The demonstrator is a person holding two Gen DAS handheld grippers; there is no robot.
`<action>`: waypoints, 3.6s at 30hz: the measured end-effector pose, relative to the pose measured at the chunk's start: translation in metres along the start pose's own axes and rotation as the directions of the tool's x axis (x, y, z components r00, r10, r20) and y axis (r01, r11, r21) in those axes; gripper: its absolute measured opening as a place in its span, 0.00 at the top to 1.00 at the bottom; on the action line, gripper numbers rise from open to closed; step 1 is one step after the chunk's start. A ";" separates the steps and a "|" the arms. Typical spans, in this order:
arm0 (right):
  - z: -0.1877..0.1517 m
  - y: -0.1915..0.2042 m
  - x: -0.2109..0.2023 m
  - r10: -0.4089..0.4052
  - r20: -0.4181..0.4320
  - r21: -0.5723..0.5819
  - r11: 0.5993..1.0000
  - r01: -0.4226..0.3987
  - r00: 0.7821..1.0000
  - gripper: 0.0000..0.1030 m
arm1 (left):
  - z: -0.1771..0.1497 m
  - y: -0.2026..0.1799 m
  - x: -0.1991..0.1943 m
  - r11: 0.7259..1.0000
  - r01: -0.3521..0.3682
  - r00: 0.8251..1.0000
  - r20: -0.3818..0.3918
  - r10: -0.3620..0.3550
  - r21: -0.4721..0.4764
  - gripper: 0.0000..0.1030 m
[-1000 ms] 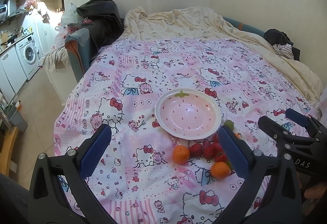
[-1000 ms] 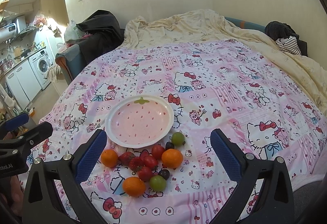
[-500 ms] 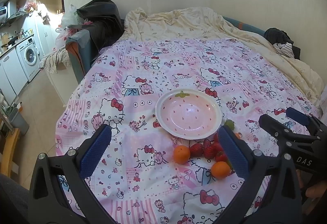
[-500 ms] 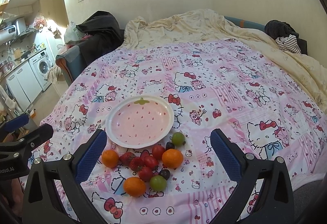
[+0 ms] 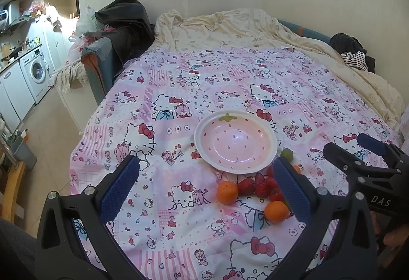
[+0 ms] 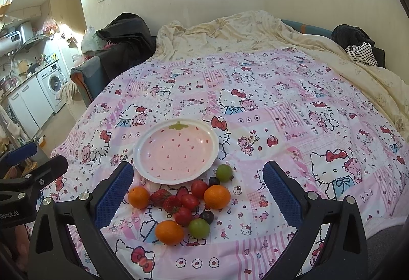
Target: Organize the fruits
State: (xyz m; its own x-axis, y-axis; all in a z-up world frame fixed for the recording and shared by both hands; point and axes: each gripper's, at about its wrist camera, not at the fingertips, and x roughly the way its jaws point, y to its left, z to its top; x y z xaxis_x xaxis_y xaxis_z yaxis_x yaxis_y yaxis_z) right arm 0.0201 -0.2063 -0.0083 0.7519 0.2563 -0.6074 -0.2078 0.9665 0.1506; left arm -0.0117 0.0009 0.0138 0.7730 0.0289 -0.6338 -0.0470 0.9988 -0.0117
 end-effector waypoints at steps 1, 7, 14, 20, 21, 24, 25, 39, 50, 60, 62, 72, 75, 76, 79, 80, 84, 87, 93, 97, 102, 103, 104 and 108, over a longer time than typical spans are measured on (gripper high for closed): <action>0.001 -0.001 0.000 0.003 -0.003 0.005 1.000 -0.002 1.000 0.00 | 0.002 0.002 0.001 1.000 -0.003 1.000 -0.011 0.003 -0.003 0.00; 0.021 -0.019 0.014 0.068 -0.101 0.038 0.997 -0.065 0.993 0.00 | 0.019 0.016 0.022 0.998 -0.059 0.993 -0.099 0.062 0.034 0.00; 0.037 -0.056 0.056 0.125 -0.263 0.175 0.981 -0.080 0.957 0.00 | 0.007 0.011 0.092 0.998 0.021 0.918 -0.397 0.006 0.064 0.00; 0.027 -0.067 0.081 0.131 -0.337 0.226 0.973 -0.055 0.932 0.00 | -0.018 -0.011 0.140 0.995 0.099 0.837 -0.543 -0.071 0.023 0.18; 0.024 -0.068 0.084 0.143 -0.351 0.242 0.968 -0.058 0.925 0.00 | -0.022 -0.017 0.146 0.993 0.112 0.825 -0.560 -0.072 0.037 0.19; 0.020 -0.071 0.088 0.154 -0.364 0.258 0.964 -0.059 0.919 0.00 | -0.032 -0.033 0.164 0.987 0.138 0.795 -0.604 -0.060 0.085 0.34; 0.019 -0.071 0.089 0.148 -0.367 0.252 0.966 -0.055 0.918 0.00 | -0.036 -0.037 0.169 0.984 0.149 0.783 -0.620 -0.060 0.093 0.38; 0.016 -0.077 0.107 0.120 -0.422 0.237 0.971 -0.018 0.898 0.03 | -0.040 -0.031 0.179 0.982 0.187 0.764 -0.630 -0.140 0.009 0.68; -0.025 -0.075 0.168 0.235 -0.654 0.320 0.947 -0.018 0.719 0.39 | -0.022 0.004 0.156 0.992 0.098 0.817 -0.563 -0.126 -0.081 0.69; -0.030 -0.073 0.165 0.239 -0.653 0.304 0.952 -0.040 0.719 0.59 | -0.011 0.003 0.150 0.995 0.078 0.852 -0.514 -0.099 -0.062 0.69; -0.028 -0.074 0.158 0.240 -0.637 0.310 0.950 -0.042 0.733 0.59 | -0.009 0.005 0.146 0.996 0.071 0.861 -0.499 -0.091 -0.059 0.69; 0.007 -0.094 0.108 0.220 -0.415 0.368 0.928 -0.058 0.883 0.59 | 0.011 0.025 0.128 0.996 -0.036 0.927 -0.375 0.004 -0.077 0.69; 0.024 -0.095 0.096 0.243 -0.310 0.381 0.918 -0.114 0.919 0.59 | 0.022 0.029 0.125 0.995 -0.050 0.943 -0.332 0.019 -0.085 0.69; 0.030 -0.094 0.094 0.247 -0.283 0.376 0.917 -0.129 0.927 0.59 | 0.028 0.030 0.124 0.995 -0.053 0.947 -0.320 0.022 -0.087 0.69; 0.046 -0.090 0.096 0.268 -0.234 0.360 0.917 -0.173 0.935 0.59 | 0.045 0.031 0.123 0.995 -0.061 0.958 -0.283 0.036 -0.082 0.69; 0.051 -0.089 0.098 0.268 -0.222 0.348 0.920 -0.181 0.937 0.59 | 0.049 0.031 0.123 0.995 -0.063 0.961 -0.273 0.038 -0.082 0.69; 0.073 -0.080 0.109 0.275 -0.190 0.289 0.933 -0.214 0.943 0.59 | 0.072 0.029 0.130 0.996 -0.042 0.970 -0.243 0.023 -0.074 0.69; 0.083 -0.073 0.117 0.279 -0.174 0.239 0.942 -0.235 0.944 0.59 | 0.088 0.024 0.141 0.998 -0.043 0.973 -0.229 0.032 -0.041 0.69; 0.100 -0.063 0.149 0.292 -0.172 0.198 0.946 -0.258 0.941 0.59 | 0.103 0.013 0.170 1.000 -0.031 0.974 -0.225 0.031 0.005 0.69; 0.101 -0.061 0.180 0.292 -0.212 0.193 0.948 -0.253 0.933 0.59 | 0.098 0.004 0.202 0.999 0.014 0.970 -0.242 -0.004 0.038 0.69; 0.095 -0.060 0.218 0.293 -0.281 0.209 0.948 -0.239 0.914 0.59 | 0.085 0.000 0.237 0.998 0.047 0.958 -0.286 -0.033 0.040 0.69; 0.094 -0.060 0.223 0.289 -0.291 0.208 0.950 -0.234 0.912 0.59 | 0.083 -0.002 0.241 0.998 0.049 0.956 -0.292 -0.033 0.046 0.69; 0.092 -0.059 0.231 0.284 -0.306 0.205 0.952 -0.229 0.909 0.59 | 0.081 -0.004 0.245 0.997 0.051 0.955 -0.293 -0.034 0.054 0.69; 0.082 -0.061 0.255 0.283 -0.357 0.233 0.950 -0.208 0.890 0.59 | 0.076 -0.005 0.257 0.997 0.054 0.953 -0.302 -0.034 0.060 0.68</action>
State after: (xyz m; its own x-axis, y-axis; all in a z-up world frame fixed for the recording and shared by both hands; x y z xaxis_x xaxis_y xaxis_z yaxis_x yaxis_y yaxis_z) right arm 0.2757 -0.1985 -0.1088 0.3875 0.4967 -0.7766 -0.2082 0.8678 0.4512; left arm 0.2357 0.0065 -0.0904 0.5471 -0.0178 -0.8369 0.0332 0.9994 0.0004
